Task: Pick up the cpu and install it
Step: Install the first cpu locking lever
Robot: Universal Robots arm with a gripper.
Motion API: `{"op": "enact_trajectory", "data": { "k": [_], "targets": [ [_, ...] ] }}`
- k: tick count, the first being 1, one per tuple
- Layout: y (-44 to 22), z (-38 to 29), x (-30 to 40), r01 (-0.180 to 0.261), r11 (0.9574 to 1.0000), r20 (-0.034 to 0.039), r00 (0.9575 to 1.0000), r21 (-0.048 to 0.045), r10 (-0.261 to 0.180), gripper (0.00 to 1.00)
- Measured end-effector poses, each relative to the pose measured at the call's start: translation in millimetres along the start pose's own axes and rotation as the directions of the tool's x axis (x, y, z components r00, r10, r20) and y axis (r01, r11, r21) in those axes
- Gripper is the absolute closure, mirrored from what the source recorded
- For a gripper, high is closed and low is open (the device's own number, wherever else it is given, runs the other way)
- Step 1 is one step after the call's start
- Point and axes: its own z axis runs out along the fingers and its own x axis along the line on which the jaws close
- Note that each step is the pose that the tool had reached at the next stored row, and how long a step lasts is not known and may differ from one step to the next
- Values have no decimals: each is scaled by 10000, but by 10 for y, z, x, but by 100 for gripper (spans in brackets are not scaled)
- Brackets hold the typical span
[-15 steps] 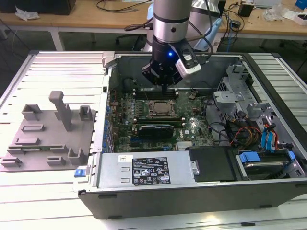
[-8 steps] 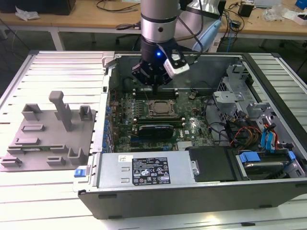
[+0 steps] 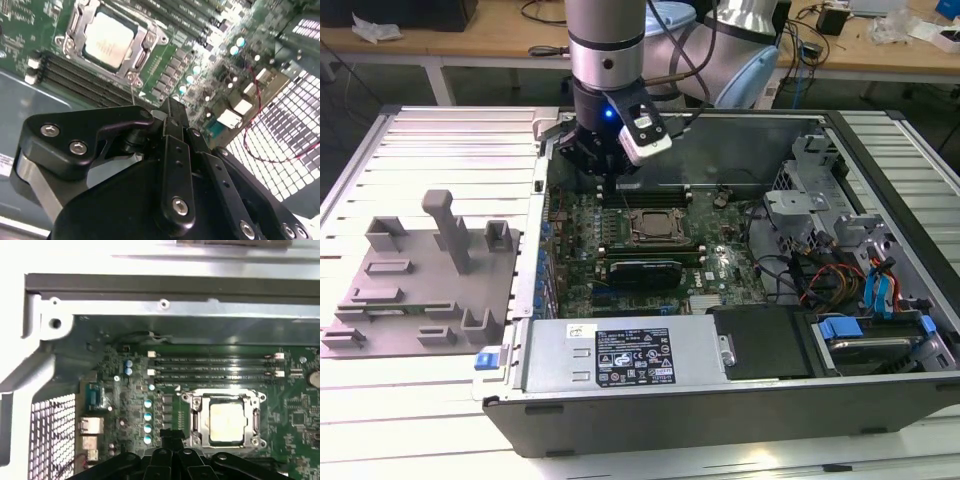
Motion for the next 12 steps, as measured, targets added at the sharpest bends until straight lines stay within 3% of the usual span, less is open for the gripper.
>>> {"op": "enact_trajectory", "data": {
  "k": [1,2,3,6,7,9,10,12],
  "targets": [
    [-1,0,6,-3,9999,2,10000,-124,3,89],
    [-2,0,12,-10,9994,2,10000,-358,10,89],
    [-1,0,12,-11,9991,3,10000,-417,11,89],
    [-2,0,12,-11,9991,3,10000,-430,11,89],
    [-3,1,12,-10,9988,3,10000,-494,10,89],
    [-4,4,12,-20,9964,4,10000,-845,21,89],
    [-5,8,13,-23,9954,4,10000,-963,23,89],
    [-6,16,17,-25,9949,5,10000,-1012,26,89]
  ]
}}
